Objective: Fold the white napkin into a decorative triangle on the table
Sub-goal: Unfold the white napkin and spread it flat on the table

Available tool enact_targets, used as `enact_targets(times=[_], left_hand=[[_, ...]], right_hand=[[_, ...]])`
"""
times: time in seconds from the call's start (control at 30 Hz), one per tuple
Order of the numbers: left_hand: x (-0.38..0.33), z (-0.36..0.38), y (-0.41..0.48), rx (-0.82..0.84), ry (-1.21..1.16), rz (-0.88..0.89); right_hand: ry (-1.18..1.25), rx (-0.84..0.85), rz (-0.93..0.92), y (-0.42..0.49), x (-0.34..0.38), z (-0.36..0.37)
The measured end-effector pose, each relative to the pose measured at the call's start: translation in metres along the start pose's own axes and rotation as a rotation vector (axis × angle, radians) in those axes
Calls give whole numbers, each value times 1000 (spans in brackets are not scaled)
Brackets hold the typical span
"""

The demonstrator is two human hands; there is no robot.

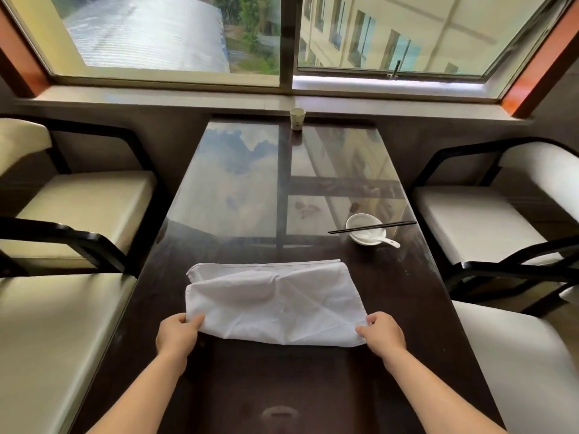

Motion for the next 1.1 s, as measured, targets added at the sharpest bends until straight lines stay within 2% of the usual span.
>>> enact_targets(times=[0.1, 0.23, 0.43, 0.53, 0.63, 0.7, 0.83, 0.9, 1.0, 1.1], left_hand=[[-5, -5, -5, -68, -54, 89], [-10, -8, -12, -104, -45, 172], [-19, -8, -20, -120, 175, 361], [-26, -10, -21, -133, 189, 403], [-30, -17, -18, -144, 108, 347], [-28, -21, -14, -92, 5, 230], [-13, -24, -21, 241, -336, -85], [1, -26, -29, 388, -314, -124], [22, -26, -44, 483, -78, -72], [31, -25, -55, 380, -13, -8]], right_hand=[[-28, -57, 22, -2, -3, 2], [27, -23, 43, -2, -2, 5], [282, -3, 37, -8, -1, 11], [385, -64, -34, -14, 2, -2], [335, -157, -124, -23, 5, -22], [427, -125, -156, -27, 3, -29], [477, -74, -129, -33, -5, -29], [500, -47, -87, -34, -11, -23], [571, -21, -73, -36, -17, -16], [603, -67, -119, -38, -19, -17]])
Point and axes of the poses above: each hand's wrist, its own y-axis towards the middle knuckle, its own z-axis out of the palm, x = y × z, the point moved 1 cm from there along y, towards the middle knuckle, and after that the axes turned 10 degrees about x, right-handed, at the moved point
